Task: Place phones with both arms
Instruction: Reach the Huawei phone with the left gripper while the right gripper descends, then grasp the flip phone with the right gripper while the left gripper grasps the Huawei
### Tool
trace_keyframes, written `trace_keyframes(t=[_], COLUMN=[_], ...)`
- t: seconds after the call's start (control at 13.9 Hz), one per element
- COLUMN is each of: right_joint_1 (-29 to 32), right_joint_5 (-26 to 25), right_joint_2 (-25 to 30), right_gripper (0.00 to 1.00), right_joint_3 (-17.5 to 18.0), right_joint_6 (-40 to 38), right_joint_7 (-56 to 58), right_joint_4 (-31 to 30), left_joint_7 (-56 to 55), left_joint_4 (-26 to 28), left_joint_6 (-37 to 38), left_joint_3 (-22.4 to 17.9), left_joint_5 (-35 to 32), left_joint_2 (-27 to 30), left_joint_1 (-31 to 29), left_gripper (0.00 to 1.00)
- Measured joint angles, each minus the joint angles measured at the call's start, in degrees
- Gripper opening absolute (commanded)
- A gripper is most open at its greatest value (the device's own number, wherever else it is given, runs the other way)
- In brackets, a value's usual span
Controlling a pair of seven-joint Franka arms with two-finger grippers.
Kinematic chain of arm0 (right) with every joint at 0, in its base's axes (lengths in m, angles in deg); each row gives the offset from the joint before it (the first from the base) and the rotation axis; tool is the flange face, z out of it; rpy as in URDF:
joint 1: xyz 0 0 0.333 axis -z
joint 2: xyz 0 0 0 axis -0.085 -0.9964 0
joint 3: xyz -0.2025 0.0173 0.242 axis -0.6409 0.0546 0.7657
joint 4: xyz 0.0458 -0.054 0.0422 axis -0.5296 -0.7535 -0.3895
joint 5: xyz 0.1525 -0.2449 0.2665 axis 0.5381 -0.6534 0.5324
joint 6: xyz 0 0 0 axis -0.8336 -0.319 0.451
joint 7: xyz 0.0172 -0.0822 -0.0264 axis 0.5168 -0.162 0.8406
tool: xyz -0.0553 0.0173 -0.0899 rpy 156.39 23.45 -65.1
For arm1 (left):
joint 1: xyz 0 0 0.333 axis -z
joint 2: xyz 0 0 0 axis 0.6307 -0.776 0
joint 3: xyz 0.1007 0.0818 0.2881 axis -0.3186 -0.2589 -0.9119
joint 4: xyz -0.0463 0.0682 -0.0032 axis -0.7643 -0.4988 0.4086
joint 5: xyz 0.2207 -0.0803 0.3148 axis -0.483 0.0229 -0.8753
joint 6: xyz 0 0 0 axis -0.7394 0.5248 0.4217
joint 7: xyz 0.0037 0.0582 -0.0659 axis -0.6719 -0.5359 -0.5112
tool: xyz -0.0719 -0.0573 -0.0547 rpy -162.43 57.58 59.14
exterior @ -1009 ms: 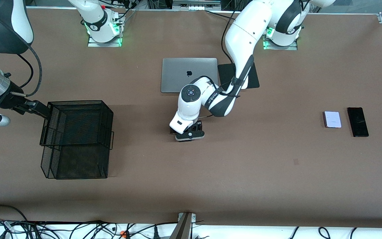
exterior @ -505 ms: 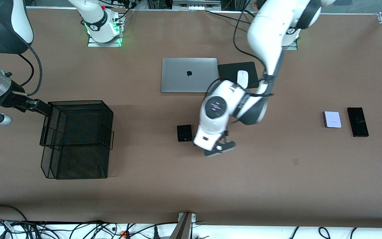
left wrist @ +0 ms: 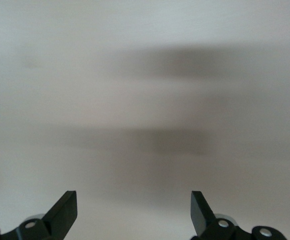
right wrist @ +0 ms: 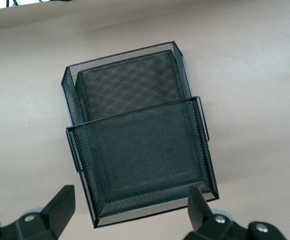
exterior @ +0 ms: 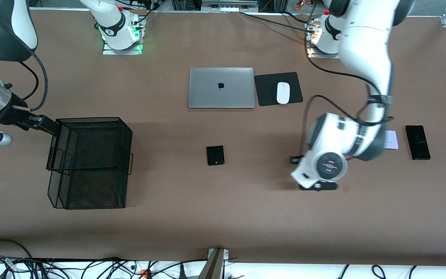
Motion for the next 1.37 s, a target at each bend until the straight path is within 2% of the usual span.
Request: trace_keyframes(t=[0.29,0.58,0.79,1.01,1.15,1.37], right_joint_1=[-0.03,-0.73,-2.99,-6.75,-11.57,-19.94], right_joint_5=[0.0,0.01,0.41,3.72,3.86,2.22], right_joint_2=[0.06,-0.01,-0.81,-3.38,-6.24,-12.2], right_gripper=[1.0,1.0,1.0,1.0,1.0,1.0], right_joint_3=[0.51,1.72,2.03,2.15,2.29,2.41], right_joint_6=[-0.01,0.0,0.0,2.12,5.25,8.24], right_joint_7=[0.0,0.0,-0.13,-2.21,-9.75,-20.77], right_joint_4=[0.12,0.12,0.07,0.06,0.21,2.78], left_joint_7=[17.67,28.69,30.32,30.22,30.11,29.89], left_joint_4=[9.8,24.39,34.71,40.35,44.01,46.98], left_joint_6=[-3.06,-20.22,-32.12,-37.85,-42.4,-45.31], left_joint_3=[-0.17,-0.2,0.36,0.84,0.91,0.99], left_joint_5=[-7.45,-8.53,-7.26,-1.87,-1.0,1.2], left_joint_2=[6.8,13.93,16.52,17.58,18.02,18.36], left_joint_1=[-10.1,-20.65,-27.23,-29.63,-30.55,-32.34], left_gripper=[1.0,1.0,1.0,1.0,1.0,1.0])
